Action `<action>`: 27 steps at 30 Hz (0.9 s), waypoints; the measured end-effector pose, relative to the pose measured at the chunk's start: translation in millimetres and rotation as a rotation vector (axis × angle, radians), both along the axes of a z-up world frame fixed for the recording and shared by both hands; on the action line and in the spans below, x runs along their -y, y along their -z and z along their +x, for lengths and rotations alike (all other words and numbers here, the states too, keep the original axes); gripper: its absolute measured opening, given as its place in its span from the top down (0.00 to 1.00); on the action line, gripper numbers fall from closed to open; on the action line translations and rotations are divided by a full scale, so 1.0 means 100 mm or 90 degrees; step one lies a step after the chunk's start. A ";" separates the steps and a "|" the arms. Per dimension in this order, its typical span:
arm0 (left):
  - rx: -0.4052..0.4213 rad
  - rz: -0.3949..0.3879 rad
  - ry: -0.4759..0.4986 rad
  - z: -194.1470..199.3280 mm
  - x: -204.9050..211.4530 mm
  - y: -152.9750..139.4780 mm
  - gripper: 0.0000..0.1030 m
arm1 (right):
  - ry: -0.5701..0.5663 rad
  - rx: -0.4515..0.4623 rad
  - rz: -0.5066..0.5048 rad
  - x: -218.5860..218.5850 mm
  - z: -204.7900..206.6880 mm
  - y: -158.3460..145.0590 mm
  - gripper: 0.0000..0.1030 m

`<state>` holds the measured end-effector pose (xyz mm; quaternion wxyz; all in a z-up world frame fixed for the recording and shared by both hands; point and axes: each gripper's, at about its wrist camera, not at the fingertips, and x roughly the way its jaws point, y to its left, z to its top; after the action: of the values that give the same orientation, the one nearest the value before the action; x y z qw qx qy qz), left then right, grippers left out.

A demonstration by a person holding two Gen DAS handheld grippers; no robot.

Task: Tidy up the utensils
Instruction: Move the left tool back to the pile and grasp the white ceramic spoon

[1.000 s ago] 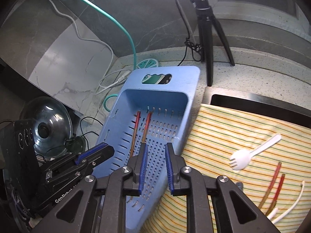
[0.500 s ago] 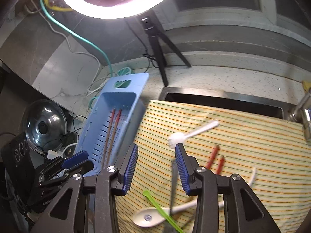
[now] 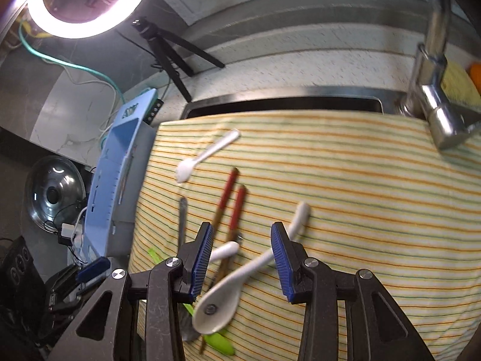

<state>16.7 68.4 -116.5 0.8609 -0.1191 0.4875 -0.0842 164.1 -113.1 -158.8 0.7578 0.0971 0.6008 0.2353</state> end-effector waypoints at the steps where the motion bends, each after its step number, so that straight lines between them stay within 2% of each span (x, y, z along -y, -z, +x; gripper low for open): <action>1: -0.002 -0.004 0.005 0.01 0.07 0.02 0.66 | -0.001 -0.005 0.003 0.03 0.00 0.03 0.65; 6: -0.020 -0.002 0.026 0.12 0.41 0.12 0.66 | -0.005 -0.035 0.025 0.13 0.01 0.20 0.65; 12: -0.035 0.031 0.055 0.26 0.64 0.23 0.66 | 0.004 -0.051 0.060 0.21 0.03 0.32 0.65; 14: -0.042 0.043 0.064 0.28 0.68 0.27 0.66 | 0.009 -0.056 0.074 0.23 0.04 0.34 0.65; 18: -0.050 0.061 0.074 0.31 0.74 0.31 0.74 | 0.018 -0.058 0.093 0.24 0.04 0.37 0.65; 22: -0.060 0.085 0.077 0.34 0.74 0.36 0.76 | 0.016 -0.058 0.102 0.21 0.03 0.40 0.65; 27: -0.064 0.091 0.073 0.38 0.69 0.40 0.76 | 0.015 -0.055 0.107 0.21 0.04 0.41 0.65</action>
<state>55.0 -0.9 -156.7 0.8355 -0.0337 0.5407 -0.0922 167.9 -134.4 -199.6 0.7230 0.1777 0.6099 0.2714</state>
